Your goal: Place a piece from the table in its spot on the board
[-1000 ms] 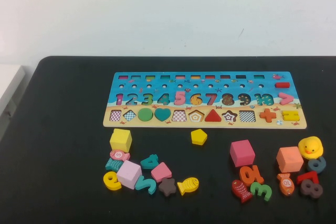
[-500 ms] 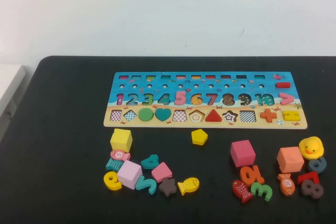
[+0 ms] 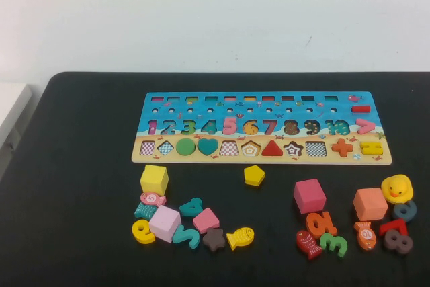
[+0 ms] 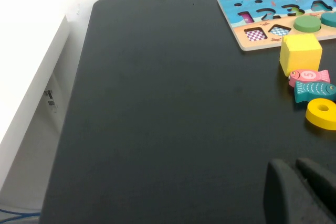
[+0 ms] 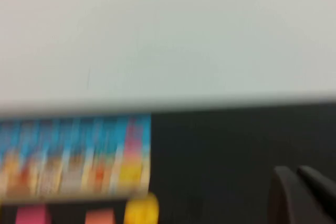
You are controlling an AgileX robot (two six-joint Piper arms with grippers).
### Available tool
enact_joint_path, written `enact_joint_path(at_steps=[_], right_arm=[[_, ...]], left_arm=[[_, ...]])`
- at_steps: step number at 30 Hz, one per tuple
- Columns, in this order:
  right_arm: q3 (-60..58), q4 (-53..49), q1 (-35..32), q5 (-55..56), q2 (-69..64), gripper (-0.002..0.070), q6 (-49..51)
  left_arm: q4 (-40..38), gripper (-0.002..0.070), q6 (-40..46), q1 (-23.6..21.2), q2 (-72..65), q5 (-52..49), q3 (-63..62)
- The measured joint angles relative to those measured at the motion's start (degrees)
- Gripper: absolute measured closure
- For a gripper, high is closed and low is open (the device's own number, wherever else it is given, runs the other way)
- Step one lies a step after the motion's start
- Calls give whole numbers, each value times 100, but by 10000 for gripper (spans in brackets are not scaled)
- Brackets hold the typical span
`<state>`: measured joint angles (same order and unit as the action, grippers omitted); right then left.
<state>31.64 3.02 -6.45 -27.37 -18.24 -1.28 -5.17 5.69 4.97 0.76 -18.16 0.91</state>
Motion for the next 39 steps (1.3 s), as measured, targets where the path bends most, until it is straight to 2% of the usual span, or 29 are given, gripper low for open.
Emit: enact_joint_path(at_steps=[3, 6, 14, 18, 20, 23, 26, 29, 34, 36, 39], right_arm=[[566, 582, 0, -905, -969, 658, -950], [829, 1440, 0, -1135, -1883, 657, -1899], [876, 5203, 54, -1266, -4179, 657, -4570], [1029, 5979, 704, -971, -5588, 657, -5286], [1348, 6091, 1470, -581, -6539, 657, -5333], [1906, 6052, 2225, -352, -7403, 657, -5166], [2732, 5486, 2838, -297, -8050, 657, -4494], [3604, 4016, 3216, -528, -8641, 657, -3061], [5080, 1385, 3636, -1503, -9568, 653, -728], [5635, 910, 3725, -1924, -9894, 618, -346], [6341, 739, 3764, -2360, -10278, 467, -4]], left_arm=[[0, 676, 0, 0, 0, 0, 0], [0, 676, 0, 0, 0, 0, 0], [0, 676, -11, 0, 0, 0, 0], [0, 676, -11, 0, 0, 0, 0], [0, 676, -11, 0, 0, 0, 0], [0, 676, -11, 0, 0, 0, 0], [0, 677, -11, 0, 0, 0, 0], [0, 676, -11, 0, 0, 0, 0], [0, 676, -11, 0, 0, 0, 0], [0, 677, -11, 0, 0, 0, 0], [0, 676, -11, 0, 0, 0, 0]])
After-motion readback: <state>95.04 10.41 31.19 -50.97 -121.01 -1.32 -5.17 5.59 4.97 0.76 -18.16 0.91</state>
